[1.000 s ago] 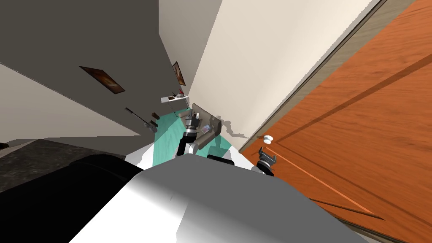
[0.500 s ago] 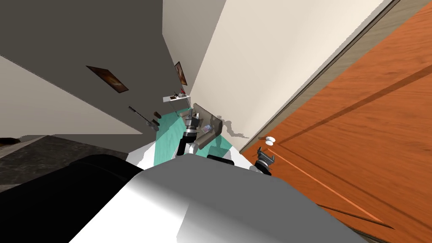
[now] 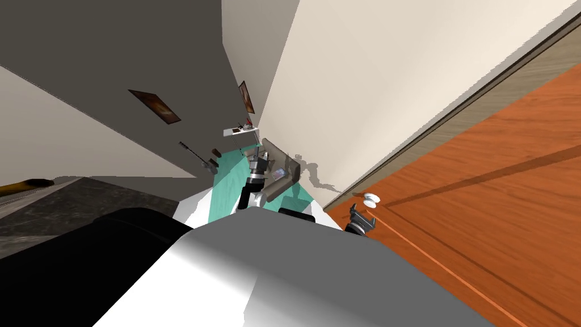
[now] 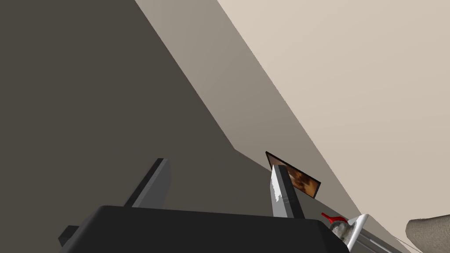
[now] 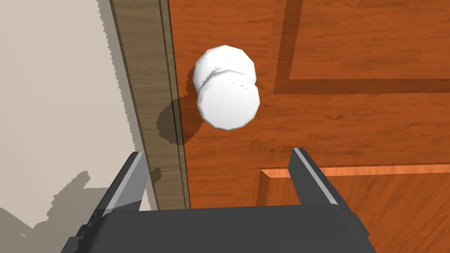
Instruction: Pull the door open
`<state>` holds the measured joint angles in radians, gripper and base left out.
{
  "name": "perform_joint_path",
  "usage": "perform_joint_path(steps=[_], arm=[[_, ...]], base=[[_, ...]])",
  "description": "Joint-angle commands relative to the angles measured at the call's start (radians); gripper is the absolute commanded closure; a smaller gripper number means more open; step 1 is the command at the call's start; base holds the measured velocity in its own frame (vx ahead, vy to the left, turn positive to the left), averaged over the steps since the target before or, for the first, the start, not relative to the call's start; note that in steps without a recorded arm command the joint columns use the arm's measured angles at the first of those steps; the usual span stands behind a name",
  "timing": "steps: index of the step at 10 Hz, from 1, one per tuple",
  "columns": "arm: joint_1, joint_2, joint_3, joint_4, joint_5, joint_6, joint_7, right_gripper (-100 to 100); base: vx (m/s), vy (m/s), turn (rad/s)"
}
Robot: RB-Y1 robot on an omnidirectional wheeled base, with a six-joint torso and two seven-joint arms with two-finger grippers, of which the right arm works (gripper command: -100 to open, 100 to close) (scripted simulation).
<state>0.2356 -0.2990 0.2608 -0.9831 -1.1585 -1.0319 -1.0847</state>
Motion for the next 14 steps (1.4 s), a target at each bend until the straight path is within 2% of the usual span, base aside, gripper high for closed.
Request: perform_joint_path(steps=[1, 2, 8, 9, 10, 13, 14], arm=[[0.043, 0.004, 0.007, -0.032, -0.016, -0.028, 0.011, -100], [0.043, 0.004, 0.007, -0.032, -0.016, -0.028, 0.011, -100], [0.15, 0.001, 0.023, -0.108, -0.053, -0.091, 0.022, -100], [0.166, 0.0, 0.026, -0.12, -0.058, -0.1, 0.024, -100], [0.194, -0.001, 0.03, -0.14, -0.067, -0.116, 0.027, -100], [0.239, -0.002, 0.037, -0.172, -0.082, -0.142, 0.031, -100], [0.232, 0.02, 0.053, -0.156, -0.076, -0.135, 0.029, -100]], base=[[0.109, -0.03, 0.17], [0.082, -0.028, 0.085], [0.087, -0.051, 0.11], [0.096, -0.095, 0.098], [0.111, -0.123, 0.163], [0.074, -0.117, 0.088], [0.006, -0.015, 0.011]])
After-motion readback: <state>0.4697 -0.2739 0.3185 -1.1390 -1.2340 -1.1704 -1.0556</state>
